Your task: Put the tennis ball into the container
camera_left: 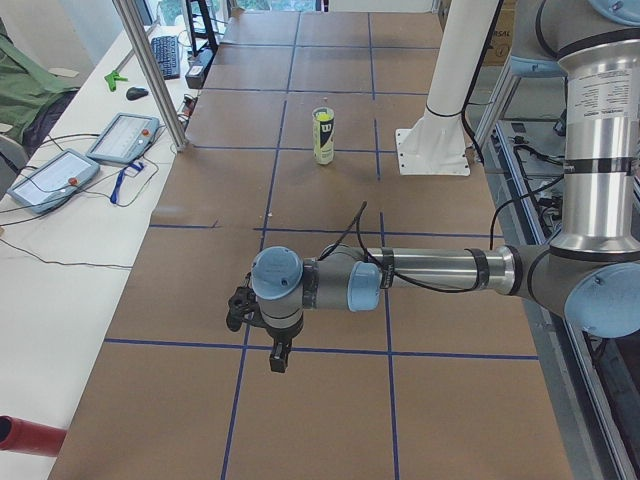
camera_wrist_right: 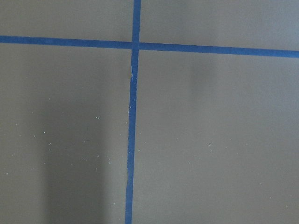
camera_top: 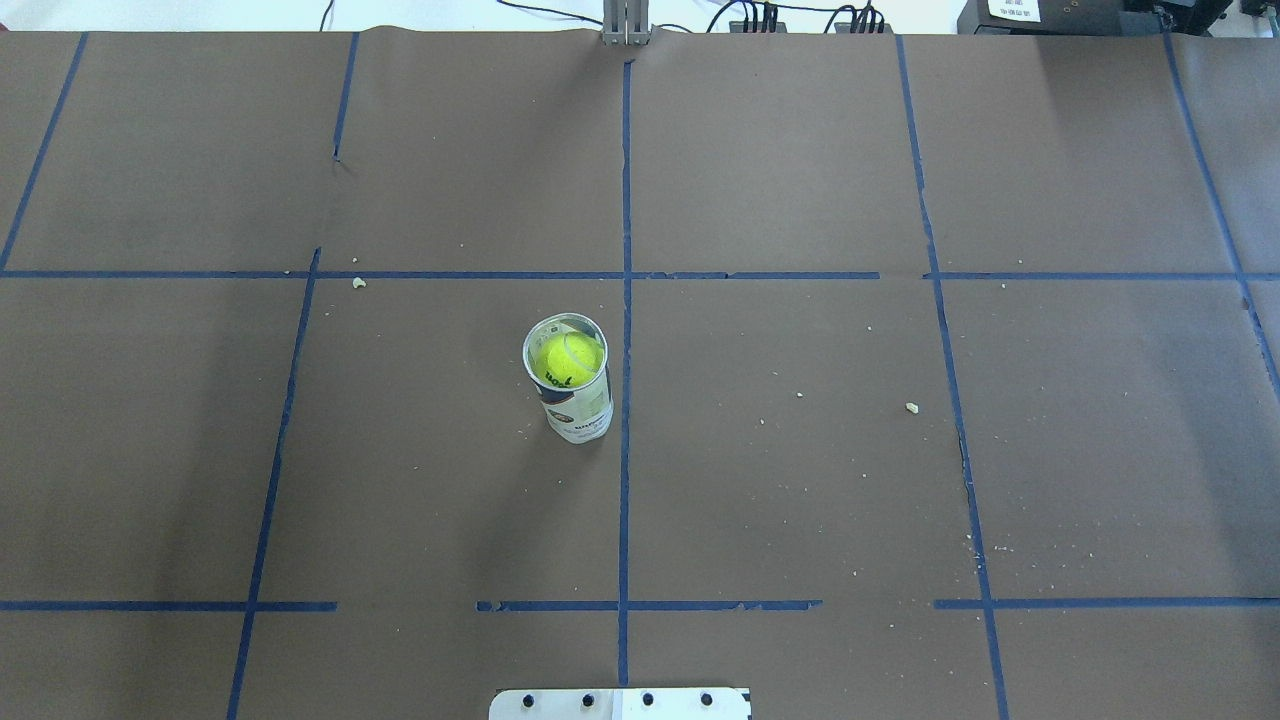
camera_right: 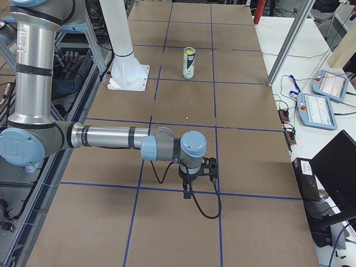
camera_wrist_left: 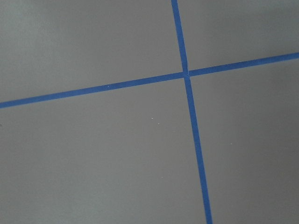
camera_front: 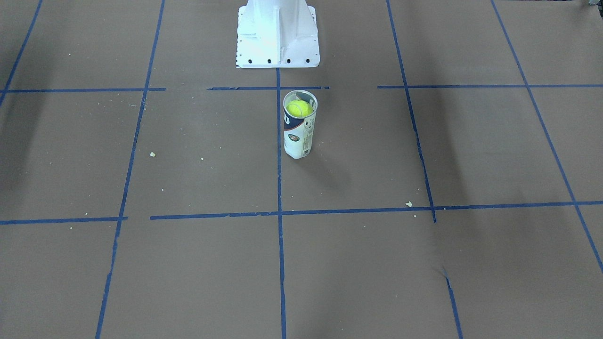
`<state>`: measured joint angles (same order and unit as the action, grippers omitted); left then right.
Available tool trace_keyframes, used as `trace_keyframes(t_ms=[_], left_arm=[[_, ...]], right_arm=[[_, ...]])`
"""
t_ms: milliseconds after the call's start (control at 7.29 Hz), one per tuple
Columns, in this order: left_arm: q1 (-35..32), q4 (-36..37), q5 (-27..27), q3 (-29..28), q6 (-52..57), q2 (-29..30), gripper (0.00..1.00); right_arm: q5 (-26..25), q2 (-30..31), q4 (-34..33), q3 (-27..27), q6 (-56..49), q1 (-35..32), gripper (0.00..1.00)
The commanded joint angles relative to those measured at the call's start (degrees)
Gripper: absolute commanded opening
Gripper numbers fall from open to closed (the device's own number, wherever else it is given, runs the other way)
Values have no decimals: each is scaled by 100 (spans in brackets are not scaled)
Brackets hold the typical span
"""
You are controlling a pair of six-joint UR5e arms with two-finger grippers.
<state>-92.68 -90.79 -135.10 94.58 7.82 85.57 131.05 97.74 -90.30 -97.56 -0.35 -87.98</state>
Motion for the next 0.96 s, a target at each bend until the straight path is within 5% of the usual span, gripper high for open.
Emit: trace_keyframes(t_ms=[0, 823], left_arm=[[4, 0, -51, 113, -61, 38, 100], [4, 53, 28, 166, -53, -14, 100]], right_arm=[[0, 8, 3, 0, 0, 0, 100], [0, 8, 3, 0, 0, 0, 100]])
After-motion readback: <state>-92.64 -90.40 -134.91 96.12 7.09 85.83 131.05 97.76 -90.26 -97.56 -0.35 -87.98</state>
